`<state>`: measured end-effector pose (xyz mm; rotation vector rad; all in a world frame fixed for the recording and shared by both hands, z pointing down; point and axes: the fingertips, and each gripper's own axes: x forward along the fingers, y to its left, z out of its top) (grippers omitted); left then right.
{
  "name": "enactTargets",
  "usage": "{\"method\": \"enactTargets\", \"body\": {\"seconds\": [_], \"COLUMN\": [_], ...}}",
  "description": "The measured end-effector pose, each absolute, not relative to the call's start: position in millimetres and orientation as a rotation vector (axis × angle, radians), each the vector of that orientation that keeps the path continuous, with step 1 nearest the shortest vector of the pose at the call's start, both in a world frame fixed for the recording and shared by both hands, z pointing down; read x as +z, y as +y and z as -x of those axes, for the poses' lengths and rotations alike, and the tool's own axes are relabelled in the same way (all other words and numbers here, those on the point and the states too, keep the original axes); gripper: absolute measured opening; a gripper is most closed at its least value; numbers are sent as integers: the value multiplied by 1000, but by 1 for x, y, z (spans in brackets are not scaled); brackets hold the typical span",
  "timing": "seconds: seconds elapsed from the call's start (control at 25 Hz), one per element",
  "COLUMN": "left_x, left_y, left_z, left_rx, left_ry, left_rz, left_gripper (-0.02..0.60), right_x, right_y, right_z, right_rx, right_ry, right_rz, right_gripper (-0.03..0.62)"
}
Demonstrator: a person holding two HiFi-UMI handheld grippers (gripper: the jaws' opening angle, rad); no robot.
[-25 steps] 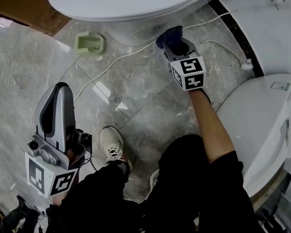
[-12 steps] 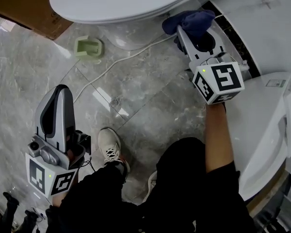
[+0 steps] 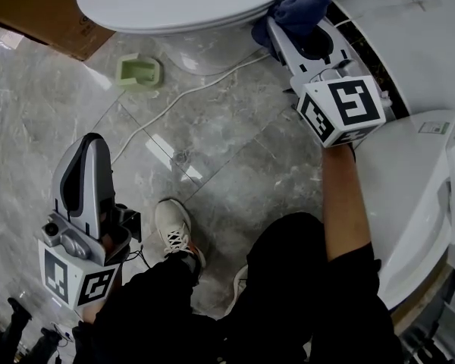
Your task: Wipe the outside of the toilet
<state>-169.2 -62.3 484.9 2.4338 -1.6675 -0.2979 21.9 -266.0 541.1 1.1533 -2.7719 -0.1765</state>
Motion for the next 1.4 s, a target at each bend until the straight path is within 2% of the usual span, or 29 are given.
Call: {"method": "enactTargets", "body": {"seconds": [0.36, 1.4], "left_x": [494, 519], "left_y": [-72, -86], "left_z": [169, 176], "left_rx": [-294, -225], "left_ry": [-1625, -1605], "left_rz": [-2424, -2372], "left_gripper": [11, 10], "right_x": [549, 663], "right_y": [-270, -301], "right_z": [-21, -26], "right_rx": [-191, -52], "right_ry": [-2787, -2707], "right_rz": [-1146, -1180], "right_gripper": [117, 117]}}
